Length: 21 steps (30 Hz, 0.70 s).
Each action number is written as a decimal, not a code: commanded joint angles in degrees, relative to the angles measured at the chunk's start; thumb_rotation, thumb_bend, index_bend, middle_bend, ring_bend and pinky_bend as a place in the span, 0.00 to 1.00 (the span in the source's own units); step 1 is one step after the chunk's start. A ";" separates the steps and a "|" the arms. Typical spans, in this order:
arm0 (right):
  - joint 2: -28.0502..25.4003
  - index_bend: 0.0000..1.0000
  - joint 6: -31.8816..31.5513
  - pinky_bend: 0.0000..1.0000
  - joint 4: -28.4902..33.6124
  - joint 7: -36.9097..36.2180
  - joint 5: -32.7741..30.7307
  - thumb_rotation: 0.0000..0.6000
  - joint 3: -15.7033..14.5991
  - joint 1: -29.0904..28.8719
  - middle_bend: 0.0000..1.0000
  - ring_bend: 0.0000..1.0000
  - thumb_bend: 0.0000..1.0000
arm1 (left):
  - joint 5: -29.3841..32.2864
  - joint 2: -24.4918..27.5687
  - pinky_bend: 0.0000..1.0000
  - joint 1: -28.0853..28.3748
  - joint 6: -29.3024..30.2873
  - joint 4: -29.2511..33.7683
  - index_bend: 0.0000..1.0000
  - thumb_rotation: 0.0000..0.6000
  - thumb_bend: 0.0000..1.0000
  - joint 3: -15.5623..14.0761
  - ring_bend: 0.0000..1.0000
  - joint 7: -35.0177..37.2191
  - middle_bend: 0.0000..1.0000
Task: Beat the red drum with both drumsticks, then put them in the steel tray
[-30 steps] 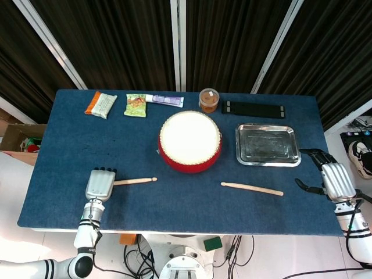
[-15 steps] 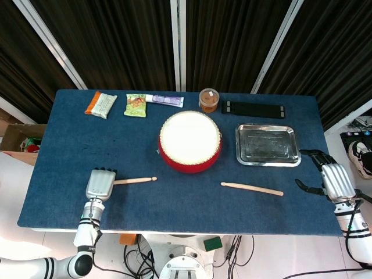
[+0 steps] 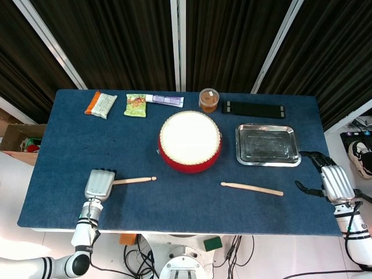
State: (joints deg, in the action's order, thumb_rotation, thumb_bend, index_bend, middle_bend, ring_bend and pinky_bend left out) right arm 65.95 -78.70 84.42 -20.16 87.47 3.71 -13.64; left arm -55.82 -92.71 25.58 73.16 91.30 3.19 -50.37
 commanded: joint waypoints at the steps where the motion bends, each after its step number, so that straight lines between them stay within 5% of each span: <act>1: -0.55 0.23 0.60 0.28 0.99 0.98 -0.41 1.00 -0.51 0.39 0.27 0.17 0.20 | -3.86 1.53 0.74 -0.52 -0.39 -1.10 0.60 1.00 0.50 -1.15 0.57 4.51 0.61; 13: 0.55 0.28 7.84 0.32 5.59 9.99 -2.96 1.00 -3.32 -0.14 0.32 0.18 0.28 | -21.31 8.84 0.78 -2.96 1.70 -1.99 0.65 1.00 0.56 -4.86 0.61 26.25 0.65; 21: 5.79 0.40 11.37 0.35 7.09 27.00 -8.97 1.00 -2.48 -1.58 0.40 0.22 0.32 | -33.23 10.99 0.78 -2.21 5.22 -1.09 0.65 1.00 0.57 -5.36 0.62 35.17 0.66</act>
State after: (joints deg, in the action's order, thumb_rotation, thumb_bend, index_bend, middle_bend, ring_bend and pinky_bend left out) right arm 69.31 -68.51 90.57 0.96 81.25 0.76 -14.53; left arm -86.67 -82.73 23.11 77.08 89.75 -1.93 -16.68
